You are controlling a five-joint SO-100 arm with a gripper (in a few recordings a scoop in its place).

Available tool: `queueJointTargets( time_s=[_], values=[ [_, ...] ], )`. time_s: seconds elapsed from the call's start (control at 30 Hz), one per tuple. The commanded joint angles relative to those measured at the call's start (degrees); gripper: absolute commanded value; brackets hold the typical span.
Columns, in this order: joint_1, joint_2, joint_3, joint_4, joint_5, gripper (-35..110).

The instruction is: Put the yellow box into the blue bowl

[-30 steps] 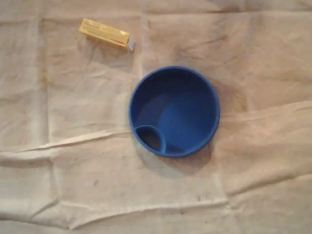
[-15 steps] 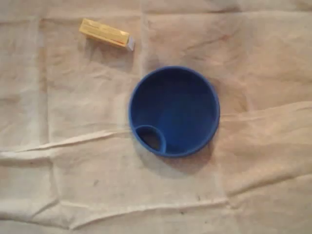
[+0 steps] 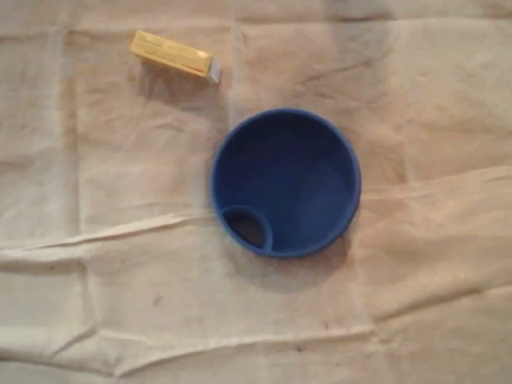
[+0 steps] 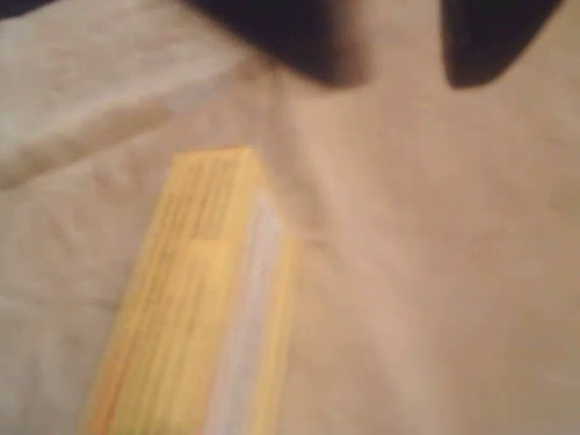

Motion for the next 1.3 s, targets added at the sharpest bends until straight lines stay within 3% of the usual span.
queueJointTargets(
  time_s=[0.0,0.3,1.27],
  values=[
    [0.3,-3.1,-6.1,-0.3,0.6,26],
    [-1.7,-12.0,-15.6,-0.3,0.4,40],
    [-4.7,-21.6,-15.4,-4.7,1.4,40]
  ],
)
